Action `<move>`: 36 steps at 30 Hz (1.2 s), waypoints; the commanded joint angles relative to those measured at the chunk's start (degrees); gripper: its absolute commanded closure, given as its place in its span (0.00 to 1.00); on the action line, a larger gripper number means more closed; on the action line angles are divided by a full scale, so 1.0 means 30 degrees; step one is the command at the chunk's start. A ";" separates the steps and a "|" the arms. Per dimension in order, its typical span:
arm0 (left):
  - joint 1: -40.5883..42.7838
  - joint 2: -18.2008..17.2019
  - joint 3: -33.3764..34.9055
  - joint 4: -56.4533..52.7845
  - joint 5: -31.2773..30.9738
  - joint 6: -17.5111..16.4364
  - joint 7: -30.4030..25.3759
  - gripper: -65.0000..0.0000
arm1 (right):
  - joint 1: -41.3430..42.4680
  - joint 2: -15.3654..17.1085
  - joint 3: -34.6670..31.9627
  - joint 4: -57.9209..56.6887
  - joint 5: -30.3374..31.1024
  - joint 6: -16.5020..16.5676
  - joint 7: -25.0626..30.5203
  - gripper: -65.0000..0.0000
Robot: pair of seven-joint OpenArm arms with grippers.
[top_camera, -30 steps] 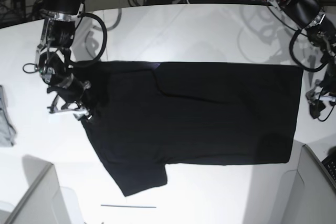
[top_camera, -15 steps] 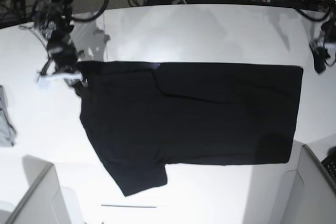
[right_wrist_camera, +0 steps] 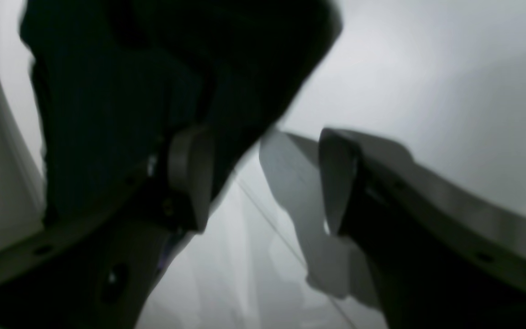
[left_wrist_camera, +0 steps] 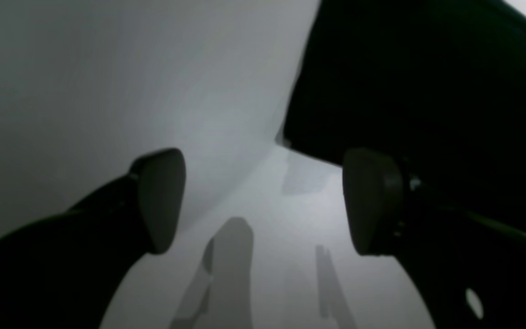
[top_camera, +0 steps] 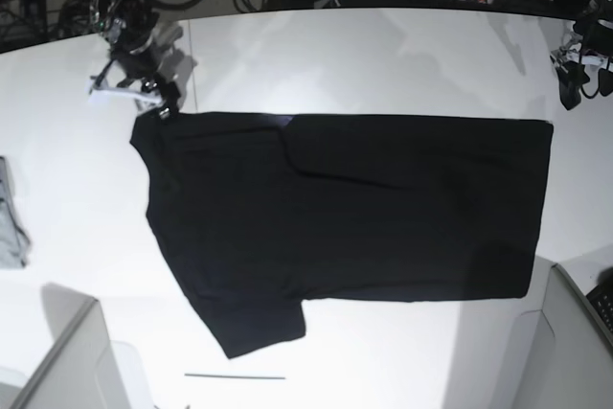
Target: Fold the T-shirt properly
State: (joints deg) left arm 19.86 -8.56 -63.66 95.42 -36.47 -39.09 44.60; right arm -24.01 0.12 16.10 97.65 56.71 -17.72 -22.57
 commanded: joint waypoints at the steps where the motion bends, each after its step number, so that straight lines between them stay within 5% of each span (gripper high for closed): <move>1: 0.0048 -0.0327 -0.0129 0.0444 -0.0313 -0.0083 -0.0376 0.21 | -0.0129 0.0033 0.0246 -0.0241 -0.0192 -0.0469 -0.0199 0.46; 5: 0.0077 -0.0327 -0.0158 0.0356 -0.0283 -0.0112 -0.0756 0.21 | 0.0457 0.0121 0.0539 -0.1091 -0.0192 -0.0469 -0.0199 0.45; 8: 0.0956 -0.0327 0.0047 0.0561 -0.0283 -0.0230 -0.2720 0.25 | 0.0663 0.0121 0.0539 -0.1149 -0.0192 -0.0439 -0.0199 0.45; 14: 0.1191 -0.0327 -0.0158 -0.0260 -0.0371 -0.0303 -0.4654 0.87 | 0.0985 0.0121 0.0510 -0.1384 -0.0192 -0.0410 -0.0199 0.45; 16: 0.1132 -0.0327 -0.0158 -0.0992 -0.0430 -0.0303 -0.4625 1.00 | 0.1161 0.0121 0.0510 -0.1530 -0.0192 -0.0410 -0.0199 0.45; 20: 0.1161 -0.0356 0.0018 -0.2282 -0.0459 -0.0303 -0.4566 1.00 | 0.1395 0.0121 0.0510 -0.1706 -0.0192 -0.0410 -0.0199 0.45; 24: 0.1073 -0.0796 -0.0158 -0.2458 -0.0459 -0.0303 -0.2456 1.00 | 0.1805 0.0121 0.0510 -0.2175 -0.0192 -0.0381 -0.0199 0.45; 31: 0.0985 -0.1089 -0.0158 -0.2516 -0.0489 -0.0303 -0.1811 0.28 | 0.2274 0.0121 0.0510 -0.2732 -0.0192 -0.0381 -0.0199 0.45; 33: 0.0634 -0.1089 -0.0158 -0.2516 -0.0489 -0.0303 -0.1811 0.16 | 0.2274 0.0121 0.0510 -0.2732 -0.0192 -0.0381 -0.0199 0.46; 36: 0.0341 -0.1089 -0.0158 -0.2545 -0.0489 -0.0303 -0.1782 0.13 | 0.2304 0.0121 0.0510 -0.2732 -0.0133 -0.0381 -0.0199 0.46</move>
State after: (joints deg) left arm 20.40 -10.83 -63.66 86.89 -36.69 -39.51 40.32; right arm -16.40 0.45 17.58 90.26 57.04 -15.86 -20.51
